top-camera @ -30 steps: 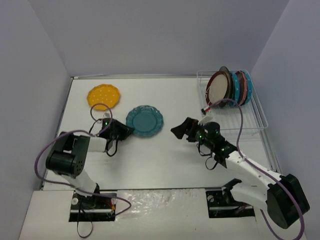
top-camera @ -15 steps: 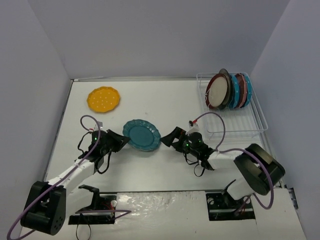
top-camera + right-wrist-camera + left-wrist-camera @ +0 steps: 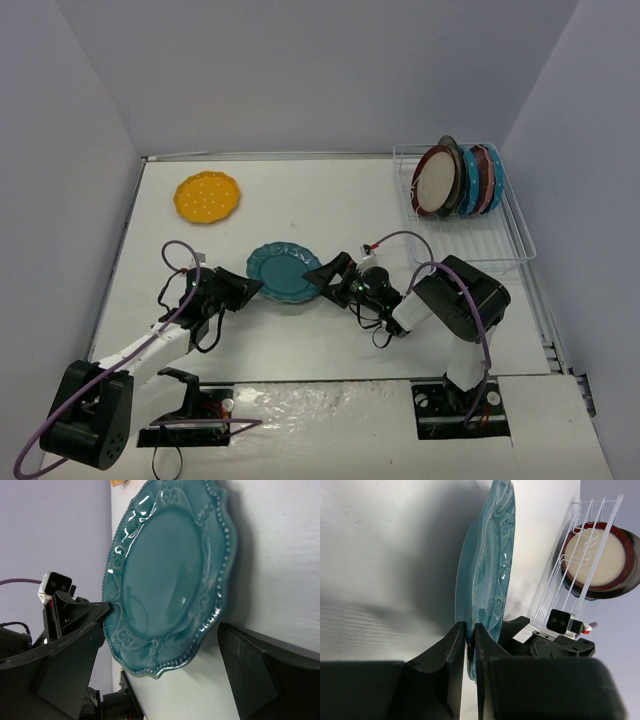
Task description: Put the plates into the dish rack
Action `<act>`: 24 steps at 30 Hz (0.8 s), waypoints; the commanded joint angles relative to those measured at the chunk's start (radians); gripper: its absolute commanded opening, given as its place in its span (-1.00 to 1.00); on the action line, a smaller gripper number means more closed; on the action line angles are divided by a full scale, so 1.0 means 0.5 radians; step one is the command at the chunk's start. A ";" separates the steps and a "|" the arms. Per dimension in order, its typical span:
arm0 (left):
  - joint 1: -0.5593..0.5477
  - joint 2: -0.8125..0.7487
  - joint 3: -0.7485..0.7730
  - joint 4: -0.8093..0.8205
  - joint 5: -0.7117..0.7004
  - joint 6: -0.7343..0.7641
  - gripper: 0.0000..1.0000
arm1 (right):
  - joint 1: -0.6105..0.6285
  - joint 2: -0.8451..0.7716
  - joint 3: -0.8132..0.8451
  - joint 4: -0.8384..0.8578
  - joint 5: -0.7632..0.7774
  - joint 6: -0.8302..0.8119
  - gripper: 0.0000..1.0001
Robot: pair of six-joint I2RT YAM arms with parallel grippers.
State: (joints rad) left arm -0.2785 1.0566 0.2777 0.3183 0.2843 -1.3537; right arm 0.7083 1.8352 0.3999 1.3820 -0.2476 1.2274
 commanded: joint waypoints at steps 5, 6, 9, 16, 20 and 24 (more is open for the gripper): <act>-0.032 -0.159 0.070 0.407 0.068 -0.226 -1.00 | 0.051 0.168 0.082 0.390 -0.044 0.073 1.00; -0.036 -0.162 0.064 0.428 0.066 -0.246 -1.00 | 0.053 0.176 0.094 0.390 -0.048 0.074 0.99; -0.051 -0.160 0.055 0.480 0.066 -0.277 -1.00 | 0.055 0.207 0.115 0.392 -0.047 0.087 0.99; -0.142 -0.147 0.039 0.530 0.044 -0.314 -1.00 | 0.055 0.292 0.175 0.423 -0.058 0.111 0.95; -0.172 -0.155 0.003 0.520 0.036 -0.314 -1.00 | 0.053 0.297 0.196 0.430 -0.061 0.093 0.80; -0.184 -0.179 -0.026 0.496 0.047 -0.310 -1.00 | 0.053 0.277 0.205 0.430 -0.038 0.066 0.38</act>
State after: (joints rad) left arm -0.3547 1.0183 0.2262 0.3718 0.2638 -1.4651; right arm 0.7263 1.9490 0.4967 1.4296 -0.2776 1.3051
